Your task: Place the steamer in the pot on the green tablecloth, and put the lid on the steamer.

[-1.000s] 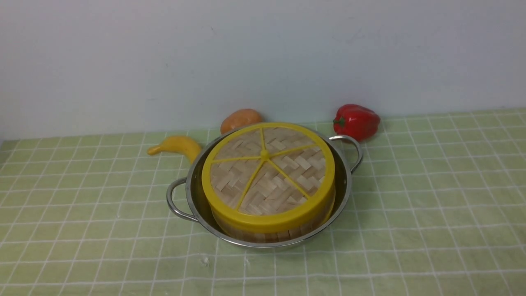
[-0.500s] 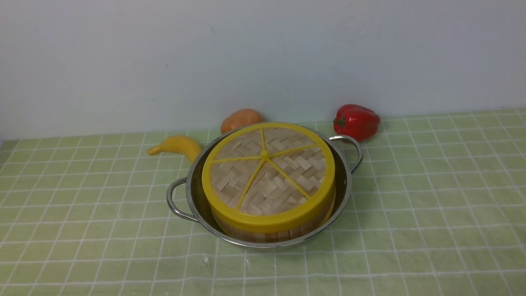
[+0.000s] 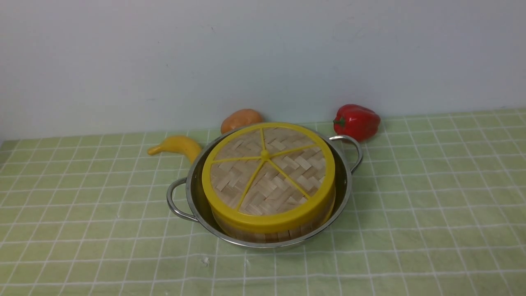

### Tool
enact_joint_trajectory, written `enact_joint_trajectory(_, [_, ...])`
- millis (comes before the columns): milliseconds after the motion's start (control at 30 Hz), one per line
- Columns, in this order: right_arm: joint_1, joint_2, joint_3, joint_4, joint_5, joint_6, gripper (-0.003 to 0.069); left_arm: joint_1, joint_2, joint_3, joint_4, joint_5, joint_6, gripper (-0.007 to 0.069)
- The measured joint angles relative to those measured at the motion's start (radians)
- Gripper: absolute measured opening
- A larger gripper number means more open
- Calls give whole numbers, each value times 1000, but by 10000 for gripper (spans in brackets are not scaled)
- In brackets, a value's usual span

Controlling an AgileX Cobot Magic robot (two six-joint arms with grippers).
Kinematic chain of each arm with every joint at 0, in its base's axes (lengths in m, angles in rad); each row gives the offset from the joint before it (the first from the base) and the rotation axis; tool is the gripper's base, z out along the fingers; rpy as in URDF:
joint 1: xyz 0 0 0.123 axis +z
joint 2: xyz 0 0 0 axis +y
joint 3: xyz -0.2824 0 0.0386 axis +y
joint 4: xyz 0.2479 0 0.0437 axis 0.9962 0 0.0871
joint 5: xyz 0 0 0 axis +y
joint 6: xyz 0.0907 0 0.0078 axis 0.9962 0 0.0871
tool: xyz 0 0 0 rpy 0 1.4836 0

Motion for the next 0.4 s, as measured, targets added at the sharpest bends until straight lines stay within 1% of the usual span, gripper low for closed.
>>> enact_joint_trajectory(400, [0, 0, 0, 0, 0, 0, 237, 0, 0, 0, 0, 0, 0, 243])
